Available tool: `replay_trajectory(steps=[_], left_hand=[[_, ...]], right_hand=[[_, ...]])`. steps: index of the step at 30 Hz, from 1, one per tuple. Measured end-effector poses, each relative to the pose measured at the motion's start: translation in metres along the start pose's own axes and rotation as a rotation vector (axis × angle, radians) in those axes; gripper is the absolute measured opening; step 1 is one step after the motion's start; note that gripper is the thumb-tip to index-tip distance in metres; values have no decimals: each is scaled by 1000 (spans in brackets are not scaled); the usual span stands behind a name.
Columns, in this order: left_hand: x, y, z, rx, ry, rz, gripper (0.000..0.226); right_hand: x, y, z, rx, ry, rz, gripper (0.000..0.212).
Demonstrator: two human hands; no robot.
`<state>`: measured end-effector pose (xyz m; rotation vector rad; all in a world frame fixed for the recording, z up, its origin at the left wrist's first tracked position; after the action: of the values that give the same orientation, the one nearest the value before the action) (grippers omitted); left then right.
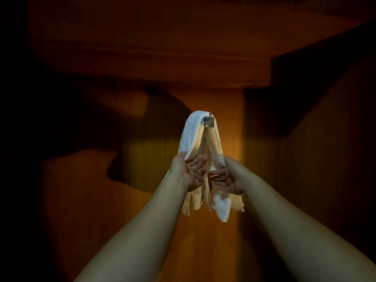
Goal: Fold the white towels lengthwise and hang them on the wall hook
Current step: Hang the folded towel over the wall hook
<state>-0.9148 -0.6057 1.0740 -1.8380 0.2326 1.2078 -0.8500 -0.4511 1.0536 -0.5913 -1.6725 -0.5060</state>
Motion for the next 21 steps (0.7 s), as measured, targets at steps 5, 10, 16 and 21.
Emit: replay_trajectory(steps=[5,10,16,21], left_hand=[[17,26,4,-101,120,213,65],[49,76,-3,-119,294,545,54],[71,104,-25,-226,191,1020,34],[73,116,-42,-277,71,1136,28]], right_hand=[[-15,-4,-4,126,-145,-201,68],[-34,-5,-20,-61,-184,-511,54],[-56,-11,-37,-169,-80,-634,57],[-79,-5,-63,-191,13,-723,48]])
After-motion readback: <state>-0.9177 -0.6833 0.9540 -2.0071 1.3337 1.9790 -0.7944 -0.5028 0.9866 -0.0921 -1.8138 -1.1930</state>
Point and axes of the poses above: each hand's wrist, its own z-axis towards the middle knuckle, its own y-axis out of the back of the hand, x = y × z, the point moved 2 cm from there along z, towards the middle knuckle
